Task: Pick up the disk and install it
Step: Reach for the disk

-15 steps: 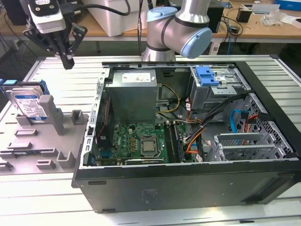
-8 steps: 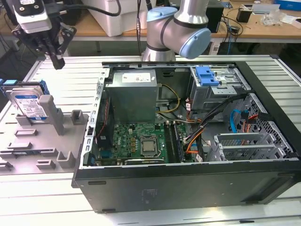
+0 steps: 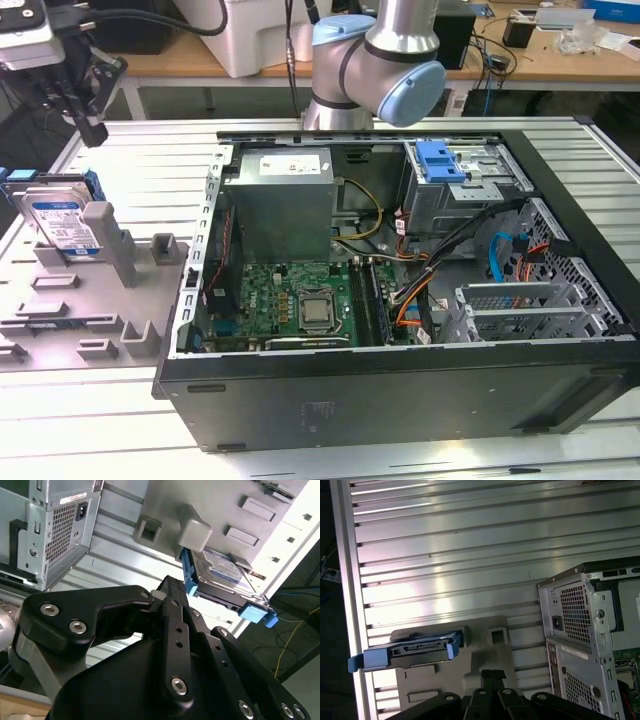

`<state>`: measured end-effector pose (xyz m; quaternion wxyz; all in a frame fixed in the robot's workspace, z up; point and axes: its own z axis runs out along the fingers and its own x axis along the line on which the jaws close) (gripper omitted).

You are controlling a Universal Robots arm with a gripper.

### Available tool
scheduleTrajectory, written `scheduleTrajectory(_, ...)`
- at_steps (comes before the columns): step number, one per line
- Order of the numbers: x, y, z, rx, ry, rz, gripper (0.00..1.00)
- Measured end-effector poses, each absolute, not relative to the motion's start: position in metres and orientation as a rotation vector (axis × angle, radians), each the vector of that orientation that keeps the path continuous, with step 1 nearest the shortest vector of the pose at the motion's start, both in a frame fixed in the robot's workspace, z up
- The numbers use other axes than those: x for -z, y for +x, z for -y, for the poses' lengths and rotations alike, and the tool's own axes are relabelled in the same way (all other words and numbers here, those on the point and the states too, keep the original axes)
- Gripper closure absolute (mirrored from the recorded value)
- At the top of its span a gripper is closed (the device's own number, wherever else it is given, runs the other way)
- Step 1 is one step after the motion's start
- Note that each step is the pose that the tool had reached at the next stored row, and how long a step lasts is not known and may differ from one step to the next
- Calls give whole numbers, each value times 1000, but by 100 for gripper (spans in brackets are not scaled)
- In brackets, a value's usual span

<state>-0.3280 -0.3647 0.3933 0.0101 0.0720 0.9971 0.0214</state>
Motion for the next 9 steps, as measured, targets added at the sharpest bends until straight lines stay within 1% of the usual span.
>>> scheduleTrajectory(9,-393,-380,359,-67,241,-3111,89)
